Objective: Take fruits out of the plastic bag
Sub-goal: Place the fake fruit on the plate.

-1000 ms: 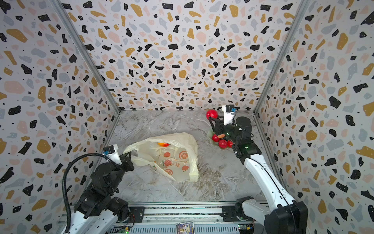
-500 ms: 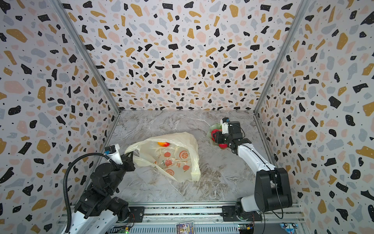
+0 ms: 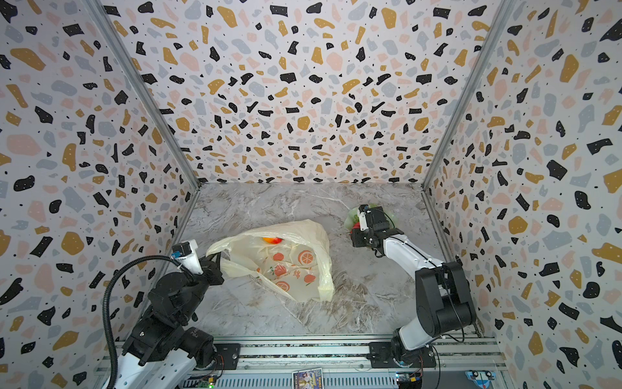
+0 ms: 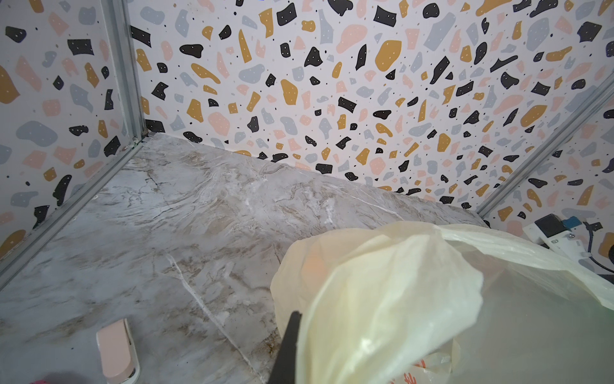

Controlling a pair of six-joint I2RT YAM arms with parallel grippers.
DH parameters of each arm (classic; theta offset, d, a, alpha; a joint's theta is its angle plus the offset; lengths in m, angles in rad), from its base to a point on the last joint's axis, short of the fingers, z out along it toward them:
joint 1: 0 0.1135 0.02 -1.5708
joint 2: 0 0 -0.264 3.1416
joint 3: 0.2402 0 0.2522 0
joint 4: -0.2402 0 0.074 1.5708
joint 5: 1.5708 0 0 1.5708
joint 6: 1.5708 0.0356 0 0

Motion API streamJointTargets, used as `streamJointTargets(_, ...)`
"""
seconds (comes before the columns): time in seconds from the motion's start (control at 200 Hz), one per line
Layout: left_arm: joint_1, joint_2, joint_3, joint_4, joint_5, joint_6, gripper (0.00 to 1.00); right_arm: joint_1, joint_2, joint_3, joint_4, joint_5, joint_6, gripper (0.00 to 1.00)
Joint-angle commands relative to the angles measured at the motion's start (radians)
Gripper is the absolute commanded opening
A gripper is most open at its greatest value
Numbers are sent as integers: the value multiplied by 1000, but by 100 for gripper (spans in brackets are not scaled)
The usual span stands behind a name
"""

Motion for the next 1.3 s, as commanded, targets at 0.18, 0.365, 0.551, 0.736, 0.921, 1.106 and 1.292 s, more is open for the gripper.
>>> streamJointTargets(0.18, 6, 1, -13, 43, 6, 11, 8, 17, -3, 50, -10, 51, -4, 68)
streamJointTargets(0.365, 6, -2, -12, 40, 0, 11, 8, 30, -27, 59, -24, 83, -7, 73)
streamJointTargets(0.551, 6, -3, -12, 41, -1, 11, 8, 40, -71, 59, -35, 103, -7, 74)
streamJointTargets(0.736, 6, -3, -12, 39, -4, 10, 8, 58, -132, 65, -40, 126, -4, 76)
streamJointTargets(0.921, 6, -3, -12, 37, -6, 10, 8, 123, -206, 107, -51, 127, -3, 75)
streamJointTargets(1.106, 6, 0, -13, 41, 3, 13, 8, 333, -354, 106, 72, 111, -125, 70)
streamJointTargets(1.292, 6, 3, -13, 44, 14, 14, 8, 533, -506, 54, 266, 6, -274, 62)
